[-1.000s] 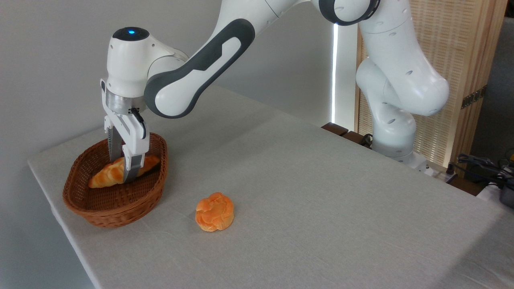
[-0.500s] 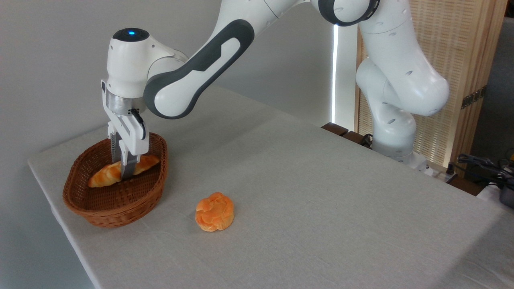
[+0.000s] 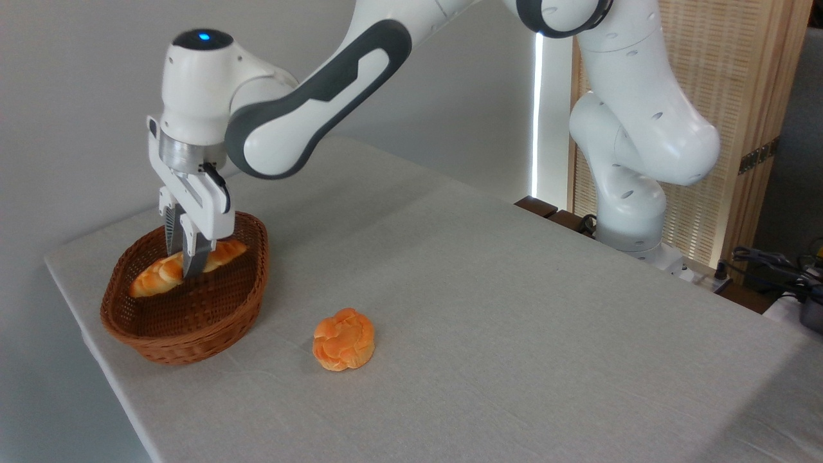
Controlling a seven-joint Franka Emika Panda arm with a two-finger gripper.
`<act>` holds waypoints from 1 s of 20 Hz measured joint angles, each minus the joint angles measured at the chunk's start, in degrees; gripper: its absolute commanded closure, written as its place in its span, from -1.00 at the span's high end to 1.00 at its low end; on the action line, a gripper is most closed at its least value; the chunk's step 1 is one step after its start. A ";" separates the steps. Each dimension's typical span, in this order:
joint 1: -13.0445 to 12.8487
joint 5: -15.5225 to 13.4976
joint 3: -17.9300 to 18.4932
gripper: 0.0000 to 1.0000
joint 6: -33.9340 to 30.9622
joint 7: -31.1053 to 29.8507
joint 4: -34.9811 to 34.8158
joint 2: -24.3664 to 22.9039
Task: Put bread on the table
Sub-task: 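Lift the bread roll out of the basket and lower it onto the tablecloth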
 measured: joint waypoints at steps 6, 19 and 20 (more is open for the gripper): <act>3.24 -5.15 1.18 -0.35 -17.59 1.54 6.46 -4.39; 3.43 -3.30 6.26 1.00 -40.01 31.80 -12.58 -22.78; 3.25 -3.26 6.19 1.00 -40.01 31.80 -13.19 -22.74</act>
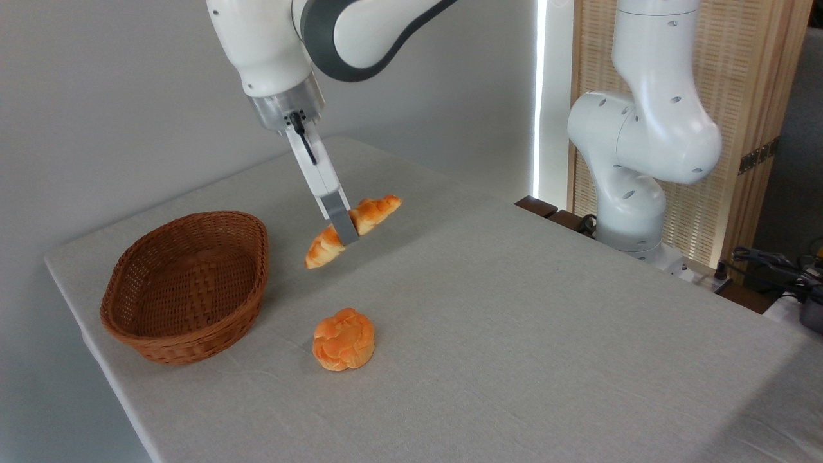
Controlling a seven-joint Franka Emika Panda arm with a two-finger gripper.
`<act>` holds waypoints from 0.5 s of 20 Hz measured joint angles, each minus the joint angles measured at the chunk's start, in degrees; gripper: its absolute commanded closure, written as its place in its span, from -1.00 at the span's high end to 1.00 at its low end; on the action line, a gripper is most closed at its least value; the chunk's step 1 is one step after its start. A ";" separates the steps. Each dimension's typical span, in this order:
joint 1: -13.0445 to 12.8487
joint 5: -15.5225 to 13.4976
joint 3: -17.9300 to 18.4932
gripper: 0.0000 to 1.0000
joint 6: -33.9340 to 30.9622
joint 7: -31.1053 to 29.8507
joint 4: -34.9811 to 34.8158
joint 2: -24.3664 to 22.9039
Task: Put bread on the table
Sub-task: 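Lift the bread roll out of the basket and lower it onto the tablecloth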
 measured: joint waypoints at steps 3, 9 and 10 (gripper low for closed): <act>-0.13 0.08 -0.60 1.00 0.00 0.00 -1.78 0.47; -0.26 0.10 -0.73 1.00 0.15 0.00 -3.34 1.19; -0.26 0.10 -0.73 1.00 0.16 0.00 -3.09 1.16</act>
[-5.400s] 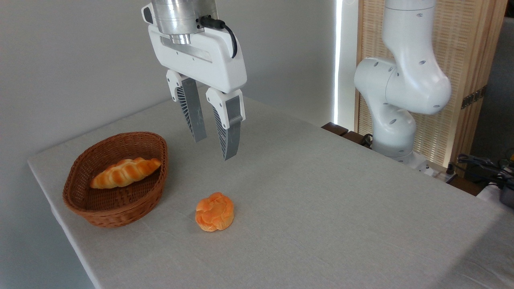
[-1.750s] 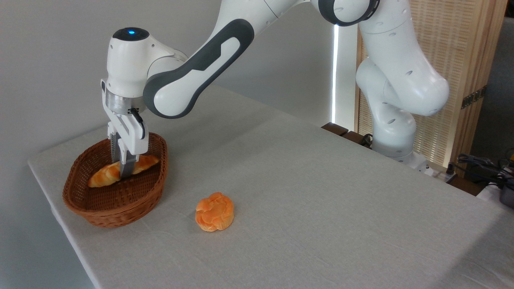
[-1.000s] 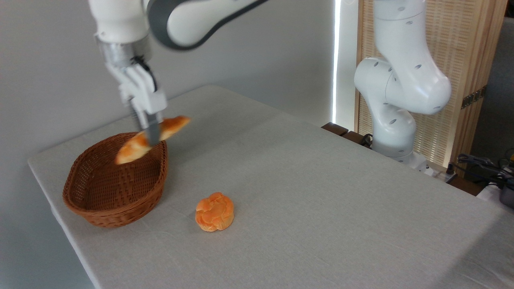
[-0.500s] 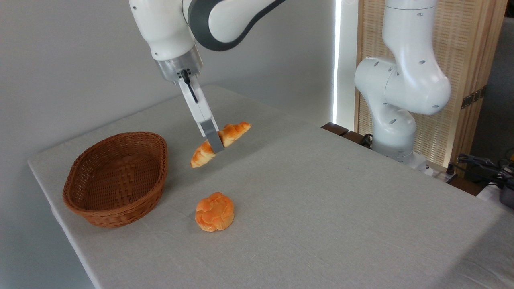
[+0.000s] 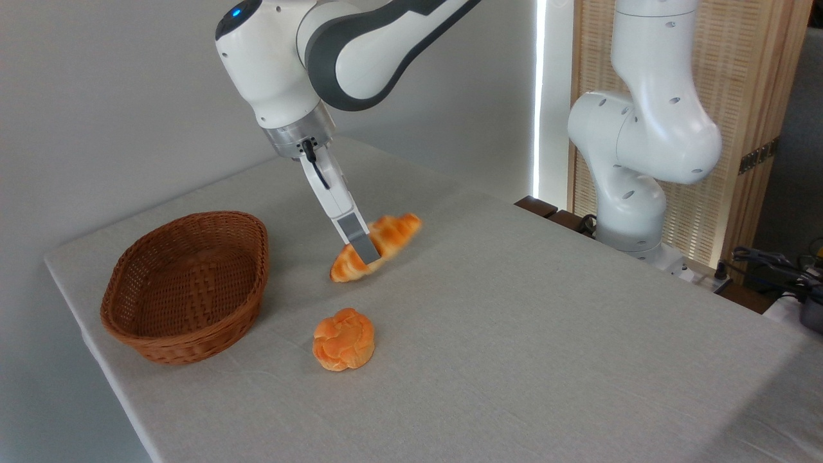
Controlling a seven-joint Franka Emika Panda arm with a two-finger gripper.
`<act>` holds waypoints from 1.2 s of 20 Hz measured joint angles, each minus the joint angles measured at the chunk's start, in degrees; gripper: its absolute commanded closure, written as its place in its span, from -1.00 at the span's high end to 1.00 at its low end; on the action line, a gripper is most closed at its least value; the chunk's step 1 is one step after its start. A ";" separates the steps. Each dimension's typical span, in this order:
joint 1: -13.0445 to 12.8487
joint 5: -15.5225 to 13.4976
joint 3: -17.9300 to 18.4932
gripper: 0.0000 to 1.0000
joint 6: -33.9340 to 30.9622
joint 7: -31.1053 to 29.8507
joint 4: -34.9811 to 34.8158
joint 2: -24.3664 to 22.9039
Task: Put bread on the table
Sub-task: 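Lift the bread roll out of the basket and lower it onto the tablecloth, then open the gripper, release the roll, and raise the gripper away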
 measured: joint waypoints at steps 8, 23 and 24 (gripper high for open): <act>0.28 0.00 0.52 1.00 0.74 0.00 8.78 0.70; 1.23 0.06 14.08 1.00 -5.50 -0.45 24.07 1.84; 1.23 0.06 14.08 1.00 -5.64 -0.65 24.08 1.85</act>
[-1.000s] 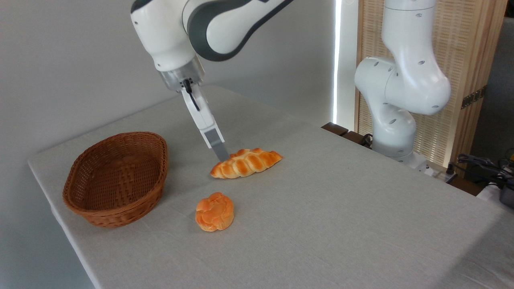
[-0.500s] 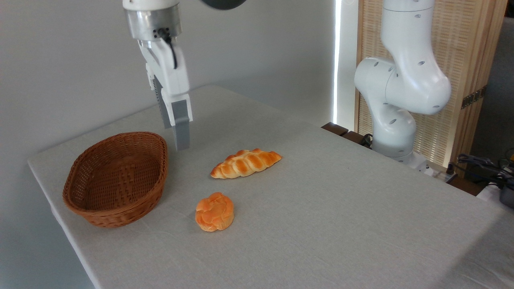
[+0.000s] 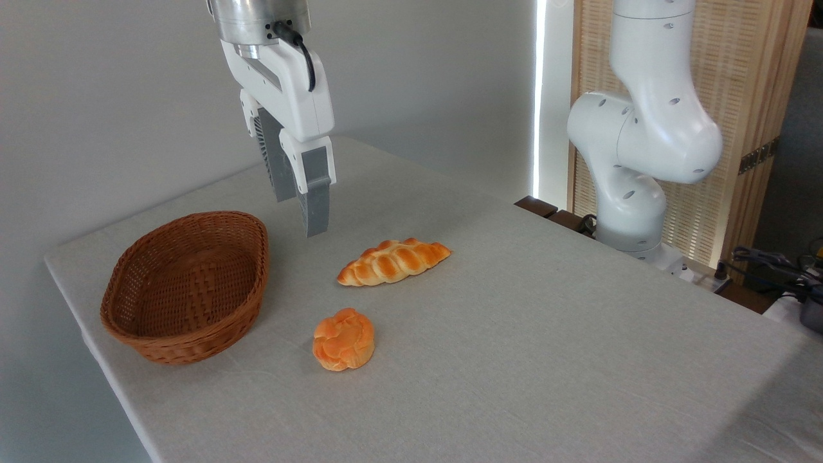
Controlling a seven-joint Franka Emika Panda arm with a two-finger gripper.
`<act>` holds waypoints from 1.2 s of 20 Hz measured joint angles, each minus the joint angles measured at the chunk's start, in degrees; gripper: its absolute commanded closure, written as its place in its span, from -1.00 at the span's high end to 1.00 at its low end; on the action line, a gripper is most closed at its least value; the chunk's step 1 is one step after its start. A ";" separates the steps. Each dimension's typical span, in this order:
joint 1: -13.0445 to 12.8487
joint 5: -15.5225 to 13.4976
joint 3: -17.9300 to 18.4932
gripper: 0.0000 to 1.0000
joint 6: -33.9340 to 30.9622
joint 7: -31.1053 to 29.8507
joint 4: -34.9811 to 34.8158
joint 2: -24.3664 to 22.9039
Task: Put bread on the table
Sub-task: 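Open the gripper, release the roll, and raise the gripper away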
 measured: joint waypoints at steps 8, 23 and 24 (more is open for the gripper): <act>0.29 0.01 4.38 1.00 -2.45 -0.53 0.04 -0.19; -0.09 0.01 4.38 1.00 -2.45 -0.54 0.30 -0.22; -0.11 0.01 4.34 1.00 -2.45 -0.56 0.30 -0.22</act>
